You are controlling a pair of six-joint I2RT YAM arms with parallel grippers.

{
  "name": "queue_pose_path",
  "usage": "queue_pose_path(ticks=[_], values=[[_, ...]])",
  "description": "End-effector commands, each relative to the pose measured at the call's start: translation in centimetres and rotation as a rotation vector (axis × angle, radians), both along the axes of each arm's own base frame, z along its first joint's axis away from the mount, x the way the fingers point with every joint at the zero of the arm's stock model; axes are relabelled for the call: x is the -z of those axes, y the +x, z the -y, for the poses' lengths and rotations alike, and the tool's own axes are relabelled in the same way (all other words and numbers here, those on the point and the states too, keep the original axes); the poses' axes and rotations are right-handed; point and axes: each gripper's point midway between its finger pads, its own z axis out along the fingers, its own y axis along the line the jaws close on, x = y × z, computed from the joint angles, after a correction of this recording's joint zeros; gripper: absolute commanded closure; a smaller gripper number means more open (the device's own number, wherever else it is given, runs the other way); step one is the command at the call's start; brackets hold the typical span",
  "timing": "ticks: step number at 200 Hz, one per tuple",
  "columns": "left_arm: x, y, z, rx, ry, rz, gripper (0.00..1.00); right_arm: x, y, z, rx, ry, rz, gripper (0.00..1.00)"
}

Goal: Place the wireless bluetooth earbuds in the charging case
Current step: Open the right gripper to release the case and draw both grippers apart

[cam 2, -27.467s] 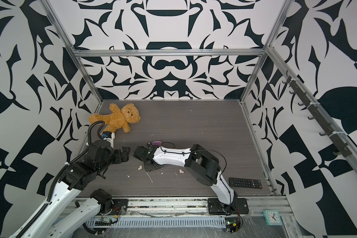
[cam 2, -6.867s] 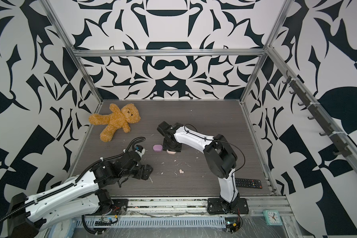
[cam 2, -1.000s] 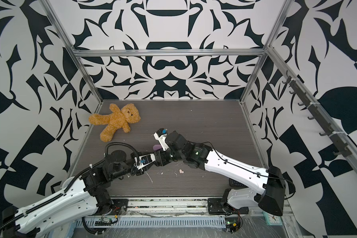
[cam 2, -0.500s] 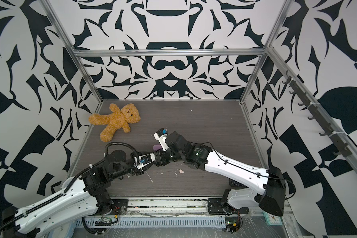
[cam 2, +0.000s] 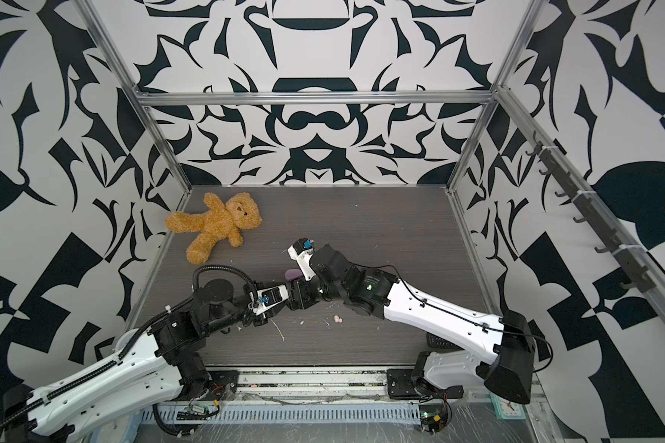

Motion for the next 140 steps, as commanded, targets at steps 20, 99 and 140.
queue_pose_path(ticks=[20,99,140], values=[[-1.2,-0.1,0.5,0.02,-0.032,0.014,1.0,-2.0,-0.5,-1.0,-0.028,0.075,0.045,0.23],[-0.4,-0.9,0.3,0.043,-0.018,-0.029,1.0,-4.4,-0.7,0.3,-0.021,0.102,0.105,0.02],[-0.5,-2.6,0.0,0.092,-0.036,-0.109,1.0,-6.6,-1.1,1.9,-0.019,0.132,0.183,0.01]])
